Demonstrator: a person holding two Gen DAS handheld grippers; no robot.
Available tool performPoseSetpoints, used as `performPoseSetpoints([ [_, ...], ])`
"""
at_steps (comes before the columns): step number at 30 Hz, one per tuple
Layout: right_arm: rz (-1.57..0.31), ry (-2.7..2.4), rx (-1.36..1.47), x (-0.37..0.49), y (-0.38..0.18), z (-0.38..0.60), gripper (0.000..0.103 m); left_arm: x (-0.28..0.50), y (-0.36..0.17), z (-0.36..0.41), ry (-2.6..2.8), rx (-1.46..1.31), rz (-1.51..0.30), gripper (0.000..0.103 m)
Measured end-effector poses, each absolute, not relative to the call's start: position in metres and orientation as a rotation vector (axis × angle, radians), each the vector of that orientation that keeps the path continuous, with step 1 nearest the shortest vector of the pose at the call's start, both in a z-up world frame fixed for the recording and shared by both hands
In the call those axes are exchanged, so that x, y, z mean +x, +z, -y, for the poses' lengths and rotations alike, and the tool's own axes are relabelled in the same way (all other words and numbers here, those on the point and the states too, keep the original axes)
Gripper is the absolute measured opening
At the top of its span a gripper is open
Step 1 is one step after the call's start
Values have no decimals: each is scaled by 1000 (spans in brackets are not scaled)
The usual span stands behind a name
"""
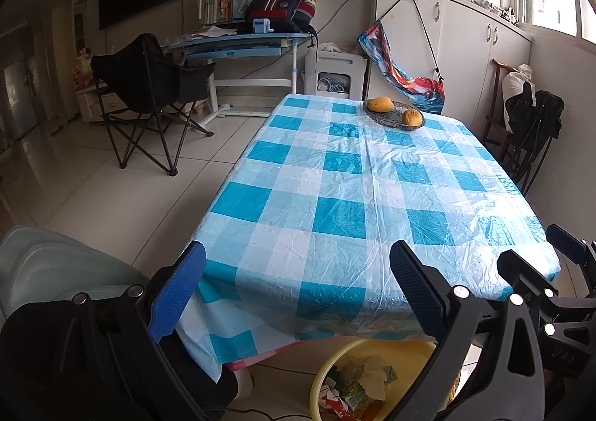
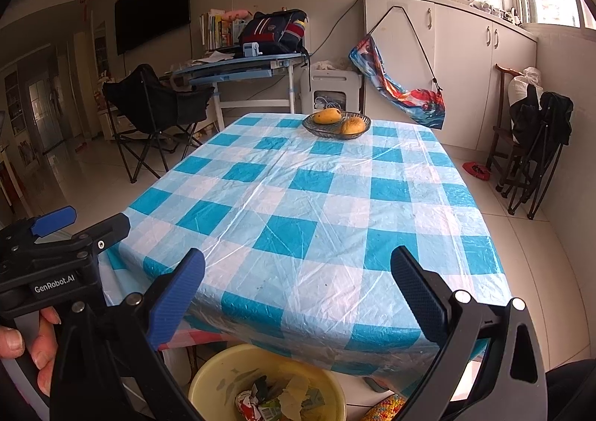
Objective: Collect trash
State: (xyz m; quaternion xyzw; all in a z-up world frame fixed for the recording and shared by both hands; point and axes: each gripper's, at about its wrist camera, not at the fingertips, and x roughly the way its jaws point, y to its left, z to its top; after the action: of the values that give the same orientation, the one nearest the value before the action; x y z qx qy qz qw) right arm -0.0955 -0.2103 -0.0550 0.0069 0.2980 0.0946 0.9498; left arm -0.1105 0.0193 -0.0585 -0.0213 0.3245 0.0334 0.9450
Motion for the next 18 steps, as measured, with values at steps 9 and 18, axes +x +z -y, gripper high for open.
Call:
performPoseSetpoints([
  [9,-618,188,15,-95,-59,213,96,-107,-59,-19,66,-31,-682,95],
  [18,-629,191,24,-87,-63,213,96,-104,-59,-18,78,-32,-671,95],
])
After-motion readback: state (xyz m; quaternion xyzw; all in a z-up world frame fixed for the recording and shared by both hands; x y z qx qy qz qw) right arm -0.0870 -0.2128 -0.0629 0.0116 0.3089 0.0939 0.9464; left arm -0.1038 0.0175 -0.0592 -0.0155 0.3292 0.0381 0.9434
